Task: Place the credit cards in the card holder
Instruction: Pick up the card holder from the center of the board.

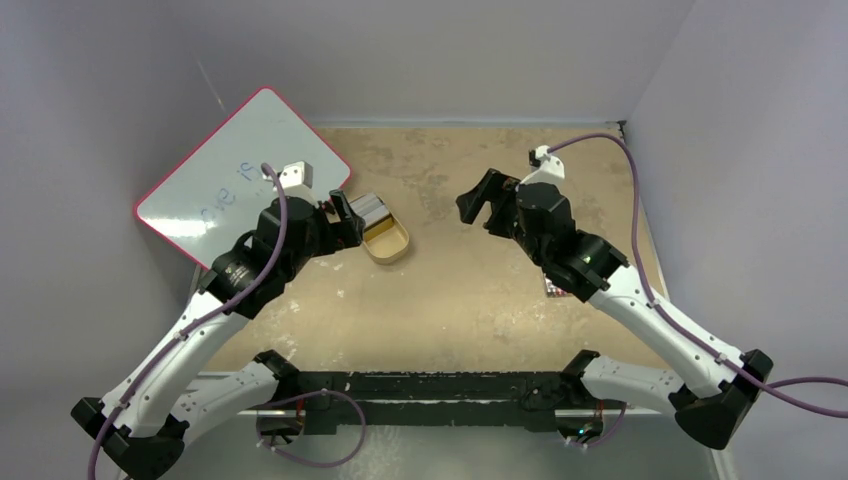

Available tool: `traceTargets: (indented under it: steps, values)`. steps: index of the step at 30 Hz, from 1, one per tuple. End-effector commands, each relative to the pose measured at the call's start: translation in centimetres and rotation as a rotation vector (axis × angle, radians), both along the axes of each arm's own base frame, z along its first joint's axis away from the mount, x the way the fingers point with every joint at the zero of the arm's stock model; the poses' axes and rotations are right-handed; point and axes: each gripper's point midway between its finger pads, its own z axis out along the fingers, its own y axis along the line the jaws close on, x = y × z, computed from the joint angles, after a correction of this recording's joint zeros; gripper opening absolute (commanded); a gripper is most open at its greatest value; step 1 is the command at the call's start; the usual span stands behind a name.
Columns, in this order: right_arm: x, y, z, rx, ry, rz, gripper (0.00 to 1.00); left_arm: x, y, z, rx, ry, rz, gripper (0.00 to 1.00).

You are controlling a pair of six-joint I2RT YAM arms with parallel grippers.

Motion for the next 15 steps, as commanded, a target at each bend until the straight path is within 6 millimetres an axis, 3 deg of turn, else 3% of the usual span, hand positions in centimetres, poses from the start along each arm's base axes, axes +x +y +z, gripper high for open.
traceTargets:
  steps: [1,6,10,15]
  values:
    - [0.4,0.3,0.9,0.013,-0.044,0.002,0.99,0.6,0.1,0.3,0.007,-0.038,0.018,0.92]
    - [1.5,-0.3,-0.7,-0.085,-0.017,-0.042,0.99,0.7,0.1,-1.8,0.035,-0.009,0.012,0.92]
    - [2.2,0.3,0.0,-0.082,-0.031,-0.040,0.99,0.6,-0.2,-2.0,0.031,-0.006,-0.003,0.92]
    - [3.5,-1.7,0.4,-0.171,-0.061,-0.148,0.99,0.7,0.4,-3.2,0.066,-0.004,0.011,0.92]
